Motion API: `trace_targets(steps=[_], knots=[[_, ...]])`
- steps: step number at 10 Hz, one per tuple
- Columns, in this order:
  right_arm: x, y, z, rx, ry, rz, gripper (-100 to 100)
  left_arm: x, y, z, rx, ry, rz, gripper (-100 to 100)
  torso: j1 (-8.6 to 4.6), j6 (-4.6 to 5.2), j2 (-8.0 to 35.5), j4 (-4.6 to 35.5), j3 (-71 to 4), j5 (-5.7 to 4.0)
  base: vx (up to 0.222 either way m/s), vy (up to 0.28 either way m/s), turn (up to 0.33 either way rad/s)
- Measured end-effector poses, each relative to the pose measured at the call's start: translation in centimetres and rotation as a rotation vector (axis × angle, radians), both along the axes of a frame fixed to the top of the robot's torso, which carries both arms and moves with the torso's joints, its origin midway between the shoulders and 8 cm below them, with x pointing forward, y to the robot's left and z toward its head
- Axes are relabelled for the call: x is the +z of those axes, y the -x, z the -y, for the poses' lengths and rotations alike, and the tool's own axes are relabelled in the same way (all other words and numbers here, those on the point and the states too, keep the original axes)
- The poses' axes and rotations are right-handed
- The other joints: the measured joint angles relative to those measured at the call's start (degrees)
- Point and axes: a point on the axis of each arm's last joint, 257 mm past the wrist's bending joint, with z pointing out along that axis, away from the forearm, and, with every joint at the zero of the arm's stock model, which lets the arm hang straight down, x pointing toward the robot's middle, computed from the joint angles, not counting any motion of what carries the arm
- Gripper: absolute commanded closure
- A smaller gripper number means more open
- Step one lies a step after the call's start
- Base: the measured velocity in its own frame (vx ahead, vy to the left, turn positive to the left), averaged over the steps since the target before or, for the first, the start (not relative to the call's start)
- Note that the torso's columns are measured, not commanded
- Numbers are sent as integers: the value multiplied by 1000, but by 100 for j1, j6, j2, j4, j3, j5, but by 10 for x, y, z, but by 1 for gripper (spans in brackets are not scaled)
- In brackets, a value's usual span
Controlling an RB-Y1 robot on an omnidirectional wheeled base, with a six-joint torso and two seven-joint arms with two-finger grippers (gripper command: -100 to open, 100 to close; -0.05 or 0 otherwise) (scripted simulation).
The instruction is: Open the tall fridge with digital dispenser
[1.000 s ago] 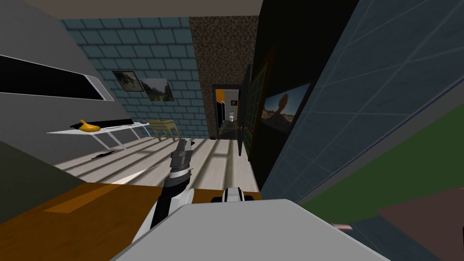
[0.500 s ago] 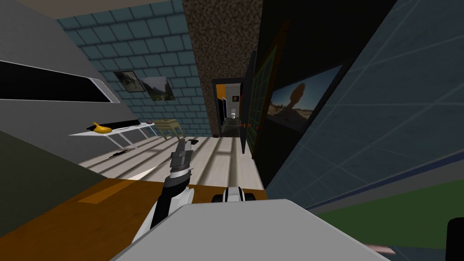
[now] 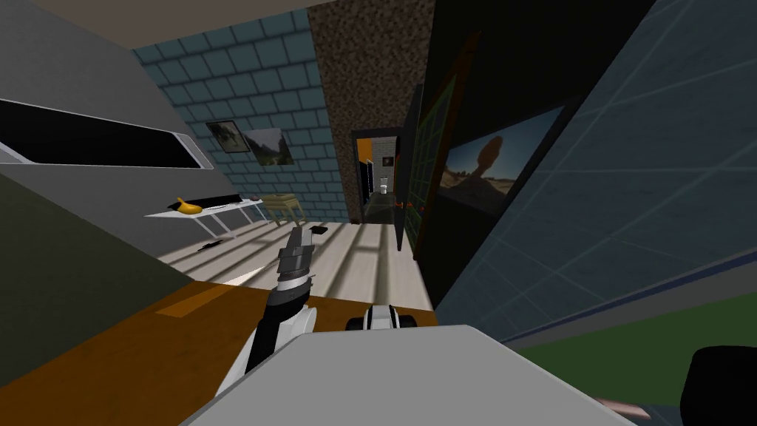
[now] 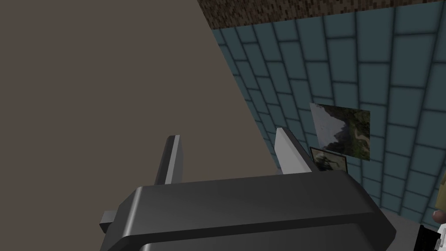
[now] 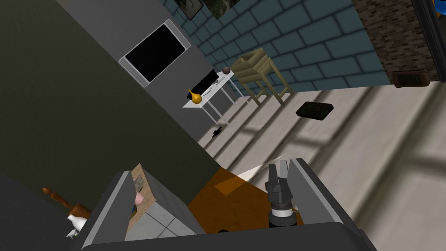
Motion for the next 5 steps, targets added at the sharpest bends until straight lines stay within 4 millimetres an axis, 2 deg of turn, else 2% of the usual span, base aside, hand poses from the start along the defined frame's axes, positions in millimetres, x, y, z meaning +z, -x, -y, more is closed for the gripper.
trace_targets(steps=[4, 5], knots=[[22, -7, 2, -23, 3, 1, -100, 0, 0, 0, 0, 0, 0, 0, -1, 0, 1, 0, 1, 0, -23, 3, 50], [22, -7, 2, -23, 2, 0, 0, 0, 0, 0, 0, 0, 0, 0, -4, 1, 1, 2, 2, -2, 0, 0, 0]])
